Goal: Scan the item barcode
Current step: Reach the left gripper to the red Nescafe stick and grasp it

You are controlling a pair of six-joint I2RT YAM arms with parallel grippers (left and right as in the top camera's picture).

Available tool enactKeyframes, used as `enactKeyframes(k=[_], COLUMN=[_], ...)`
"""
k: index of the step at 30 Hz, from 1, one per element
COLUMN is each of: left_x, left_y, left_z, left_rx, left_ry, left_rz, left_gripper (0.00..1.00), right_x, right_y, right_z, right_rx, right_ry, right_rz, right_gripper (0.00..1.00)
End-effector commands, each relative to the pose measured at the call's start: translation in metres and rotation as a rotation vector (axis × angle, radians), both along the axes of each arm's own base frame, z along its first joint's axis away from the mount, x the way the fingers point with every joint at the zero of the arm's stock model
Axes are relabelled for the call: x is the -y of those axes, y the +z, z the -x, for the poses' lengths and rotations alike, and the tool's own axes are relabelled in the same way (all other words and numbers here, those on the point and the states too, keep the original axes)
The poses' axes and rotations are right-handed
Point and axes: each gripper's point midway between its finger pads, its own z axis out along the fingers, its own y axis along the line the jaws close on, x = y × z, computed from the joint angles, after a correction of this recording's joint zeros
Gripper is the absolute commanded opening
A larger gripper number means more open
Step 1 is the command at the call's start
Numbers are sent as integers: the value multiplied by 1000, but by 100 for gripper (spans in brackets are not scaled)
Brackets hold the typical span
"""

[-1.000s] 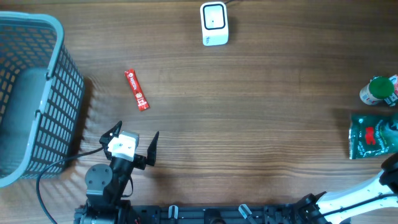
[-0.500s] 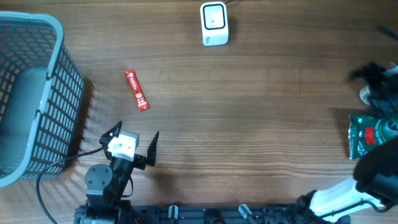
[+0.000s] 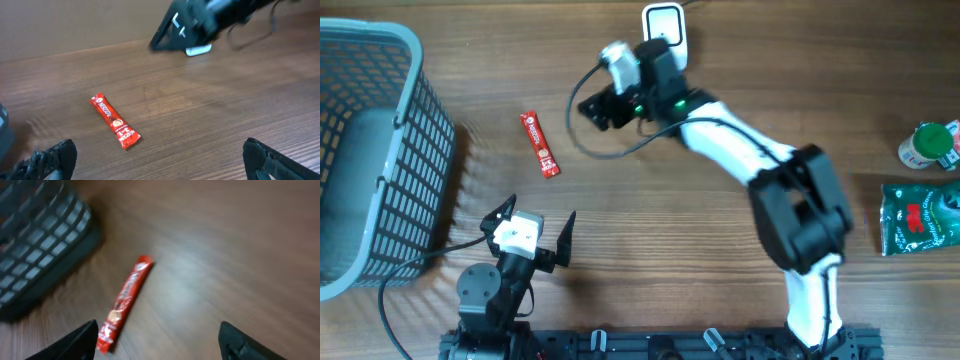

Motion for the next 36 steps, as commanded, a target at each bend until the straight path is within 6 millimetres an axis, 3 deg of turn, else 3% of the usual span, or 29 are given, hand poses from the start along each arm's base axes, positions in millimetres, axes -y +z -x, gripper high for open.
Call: enactKeyframes(k=[1,3,5,7,9,11,14,16,19,21,24,29,32,36], left_x=[3,3,3,3,3,3,3,3,4,24,32,38,37,7], left_y=[-1,-1,-1,-1,-1,-1,-1,0,0,1,2,7,25,36], left_z=[1,1,1,1,1,1,1,1,1,8,12,14,10,-1], left_rx=[5,5,5,5,5,5,5,8,8,-3,-15,-86,-59,-86], left_ry=[-21,-21,-21,-21,-21,-21,-21,-21,-28,-139,-183,-164,-147,83], left_rz=[-11,-11,-11,-11,-11,-11,-11,-11,-8,47,90,310,419,597], left_gripper=[100,100,100,100,100,100,100,100,100,100,100,100,100,100], right_x=[-45,-71,-82,-71,-36,28,84,93,96,103,118,177,212,258], right_y=[-6,-10,-29,-45,-50,-58,-72,-67,-49,-30,7,81,120,153], right_z=[35,58,64,44,5,-30,-34,-23,-1,20,48,95,128,163], right_rx=[15,37,43,39,-11,-174,-379,-439,-476,-507,-541,-421,-366,-288], right_ry=[164,243,230,89,-160,-411,-560,-550,-534,-526,-530,-596,-656,-755], right_rz=[-72,-94,-55,22,66,85,112,126,174,217,249,389,427,496], right_gripper=[86,91,90,94,96,97,99,100,100,100,100,100,100,100])
